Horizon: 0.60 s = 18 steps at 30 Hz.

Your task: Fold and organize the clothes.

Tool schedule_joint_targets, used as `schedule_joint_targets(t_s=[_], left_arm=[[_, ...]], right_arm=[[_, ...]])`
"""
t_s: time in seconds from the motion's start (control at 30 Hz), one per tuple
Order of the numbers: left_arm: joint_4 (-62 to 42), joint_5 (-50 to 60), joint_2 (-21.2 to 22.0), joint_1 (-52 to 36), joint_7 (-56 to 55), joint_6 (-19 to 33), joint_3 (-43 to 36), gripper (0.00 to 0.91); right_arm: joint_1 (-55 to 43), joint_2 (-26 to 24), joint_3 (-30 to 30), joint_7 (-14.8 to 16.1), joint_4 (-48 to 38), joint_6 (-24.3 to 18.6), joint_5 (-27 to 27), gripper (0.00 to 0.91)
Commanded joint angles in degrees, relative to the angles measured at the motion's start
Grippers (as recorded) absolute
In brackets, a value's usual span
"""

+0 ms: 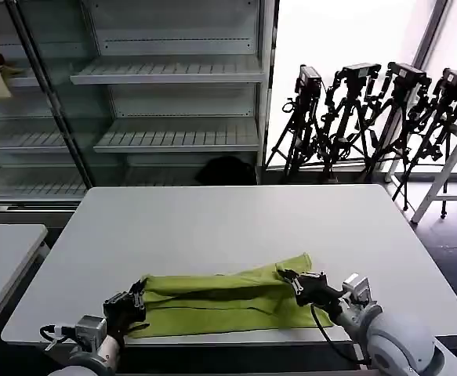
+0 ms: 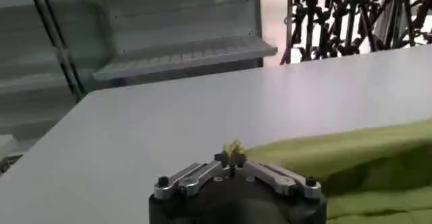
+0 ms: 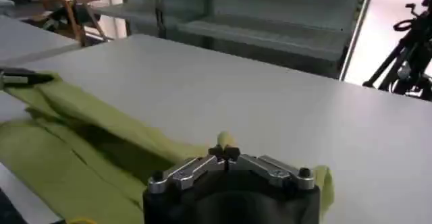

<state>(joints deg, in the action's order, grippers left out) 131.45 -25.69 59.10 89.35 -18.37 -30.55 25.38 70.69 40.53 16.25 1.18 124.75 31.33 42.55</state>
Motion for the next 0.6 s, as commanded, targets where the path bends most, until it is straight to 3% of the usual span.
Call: schedule_joint_targets(t_s=[0.03, 0.27, 0.3, 0.37, 0.4, 0.43, 0.47, 0.53, 0.57, 0.6], left_arm=[[0.84, 2.47, 0.62, 2.93, -0.57, 0.95, -0.28, 0.0], [-1.12, 5.5, 1.8, 3.78, -0.93, 2.34, -1.64, 0.02], [-1.66, 5.83, 1.86, 3.96, -1.02, 3.09, -1.91, 0.191], [-2.73, 6.49, 2.02, 4.05, -0.97, 3.73, -2.24, 0.262], [-2.9, 6.54, 1.99, 3.98, -0.92, 3.88, -2.28, 0.363], [-3.23, 7.07, 1.9, 3.75, -0.71, 4.36, -2.41, 0.383], [-3.62, 7.66, 1.78, 3.46, -0.47, 4.99, -2.51, 0.383], [-4.41, 7.54, 1.4, 2.32, -0.2, 5.77, -2.74, 0.191], [-4.6, 7.29, 1.21, 1.59, 0.06, 5.95, -2.74, 0.04], [-4.8, 7.19, 1.04, 1.07, 0.25, 6.1, -2.79, 0.01]], right_arm=[[5.58, -0.37, 2.61, 0.42, 1.0, -0.78, -1.54, 0.0], [6.12, 0.22, 2.75, 0.12, 1.28, -0.63, -1.66, 0.0], [6.18, 0.24, 2.74, 0.1, 1.31, -0.59, -1.66, 0.0], [6.2, 0.28, 2.54, -0.09, 1.26, -0.48, -1.66, 0.0], [6.12, 0.28, 2.28, -0.17, 1.12, -0.39, -1.66, 0.0], [6.04, 0.28, 2.11, -0.16, 1.07, -0.39, -1.67, 0.0], [5.94, 0.35, 2.0, -0.2, 1.05, -0.41, -1.68, 0.0], [5.76, 0.58, 1.96, -0.2, 1.06, -0.4, -1.74, 0.0], [5.68, 0.62, 1.97, -0.2, 1.08, -0.39, -1.73, 0.0], [5.64, 0.67, 1.98, -0.23, 1.07, -0.39, -1.72, 0.0]])
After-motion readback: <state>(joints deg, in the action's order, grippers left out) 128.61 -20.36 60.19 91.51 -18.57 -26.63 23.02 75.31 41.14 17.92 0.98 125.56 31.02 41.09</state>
